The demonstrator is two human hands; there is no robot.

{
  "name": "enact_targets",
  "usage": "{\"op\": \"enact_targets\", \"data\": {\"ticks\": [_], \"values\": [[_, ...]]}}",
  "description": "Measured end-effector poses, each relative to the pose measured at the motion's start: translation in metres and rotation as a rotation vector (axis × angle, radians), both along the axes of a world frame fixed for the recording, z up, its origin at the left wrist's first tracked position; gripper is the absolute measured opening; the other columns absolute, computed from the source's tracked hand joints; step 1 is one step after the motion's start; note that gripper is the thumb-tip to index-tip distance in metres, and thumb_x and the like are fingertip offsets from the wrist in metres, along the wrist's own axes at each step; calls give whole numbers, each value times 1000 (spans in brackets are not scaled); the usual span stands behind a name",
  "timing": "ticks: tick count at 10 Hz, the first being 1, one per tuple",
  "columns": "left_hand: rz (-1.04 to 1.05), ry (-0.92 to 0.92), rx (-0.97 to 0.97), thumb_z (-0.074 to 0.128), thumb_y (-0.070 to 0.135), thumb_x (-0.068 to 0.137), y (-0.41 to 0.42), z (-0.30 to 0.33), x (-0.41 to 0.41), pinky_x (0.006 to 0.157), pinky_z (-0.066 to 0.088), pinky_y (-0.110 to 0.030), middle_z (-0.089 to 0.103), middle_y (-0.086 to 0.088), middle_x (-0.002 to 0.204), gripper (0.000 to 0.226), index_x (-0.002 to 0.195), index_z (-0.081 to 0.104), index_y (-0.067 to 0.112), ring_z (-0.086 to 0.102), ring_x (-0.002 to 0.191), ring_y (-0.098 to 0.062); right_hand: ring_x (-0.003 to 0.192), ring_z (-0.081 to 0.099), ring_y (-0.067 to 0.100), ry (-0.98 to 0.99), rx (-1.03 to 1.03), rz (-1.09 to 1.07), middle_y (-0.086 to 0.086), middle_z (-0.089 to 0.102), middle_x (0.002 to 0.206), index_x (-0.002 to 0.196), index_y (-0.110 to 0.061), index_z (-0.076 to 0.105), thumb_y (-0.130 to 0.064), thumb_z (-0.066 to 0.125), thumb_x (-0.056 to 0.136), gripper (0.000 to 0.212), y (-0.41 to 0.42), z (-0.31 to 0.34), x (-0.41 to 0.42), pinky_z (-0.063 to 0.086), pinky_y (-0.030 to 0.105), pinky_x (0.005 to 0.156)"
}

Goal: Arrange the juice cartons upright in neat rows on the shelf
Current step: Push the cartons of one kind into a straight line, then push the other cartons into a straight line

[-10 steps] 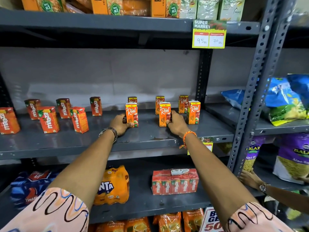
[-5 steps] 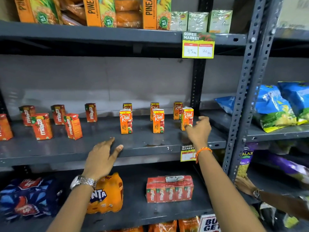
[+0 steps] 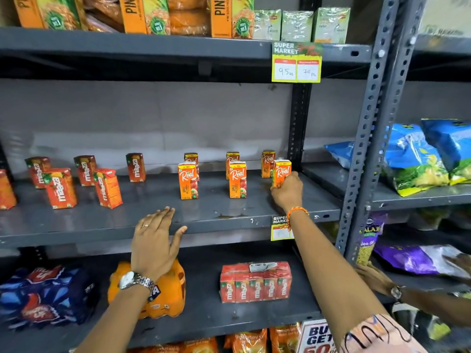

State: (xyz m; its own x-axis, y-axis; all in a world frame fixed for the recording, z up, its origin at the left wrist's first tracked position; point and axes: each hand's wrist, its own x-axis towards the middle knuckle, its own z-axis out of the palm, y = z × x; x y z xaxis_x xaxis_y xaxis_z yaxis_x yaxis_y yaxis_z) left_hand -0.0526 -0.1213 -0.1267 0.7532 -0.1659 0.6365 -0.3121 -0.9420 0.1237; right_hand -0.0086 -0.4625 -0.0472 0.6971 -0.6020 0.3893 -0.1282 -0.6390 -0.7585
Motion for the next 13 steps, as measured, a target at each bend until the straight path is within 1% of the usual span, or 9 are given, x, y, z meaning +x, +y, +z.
{"op": "enact_targets", "data": {"ticks": [2,4,5,6,8,9,10,12,13], "values": [[-12,-32,-29,29,59,95,0,-4,3,111,37,-46,60,-10,139,70,136,58,10,55,128,-29,119,57,38,14,16,13,22,58,126,125,1,45,-9,80,74,62,2,0,-4,50,41,98],[-12,-32,-34,28,61,94,0,-4,4,114,36,-45,57,-7,142,72,139,56,13,52,133,-27,141,35,42,-18,47,-78,25,36,150,147,3,22,-18,81,71,98,10,6,-20,33,49,116],[-11,-21,-24,26,64,95,2,-3,5,115,35,-43,56,-4,144,73,140,54,15,51,134,-24,154,8,36,-209,-97,-228,21,7,165,154,1,4,-12,76,72,110,46,5,-39,14,52,124],[-54,-6,-17,33,61,95,6,0,1,114,34,-39,59,-3,141,67,138,57,16,53,132,-22,155,-2,33,-486,-251,-223,20,-1,166,155,-1,5,1,56,74,96,98,0,-53,5,53,125],[-306,-108,-416,63,30,92,67,21,-6,103,44,-20,66,14,122,30,120,71,24,61,112,-1,149,26,31,-611,-357,198,16,26,159,150,-5,29,5,53,79,75,198,-16,-39,26,48,121],[-127,-237,-683,67,13,88,125,38,-1,92,44,-12,69,7,113,31,119,70,16,62,98,-4,139,38,29,-460,-308,435,15,43,147,144,-5,38,-5,61,86,63,246,-12,-26,33,44,118],[65,-129,-767,66,6,82,193,51,36,91,53,-38,69,-9,113,41,123,62,10,65,94,-23,135,45,32,-208,-216,622,17,50,143,142,-3,43,-18,72,85,66,295,-5,-4,36,39,115],[180,293,-486,69,64,59,310,33,175,87,56,-43,66,-8,112,83,114,59,3,67,99,-28,121,59,36,156,-184,746,18,64,127,129,-3,52,-35,86,69,75,369,8,46,46,34,100],[48,345,-384,78,22,76,285,80,131,85,51,-38,65,-11,110,43,109,62,0,65,102,-30,110,66,35,117,-137,657,18,72,115,111,-4,66,-31,85,70,52,389,8,60,49,34,88]]}}
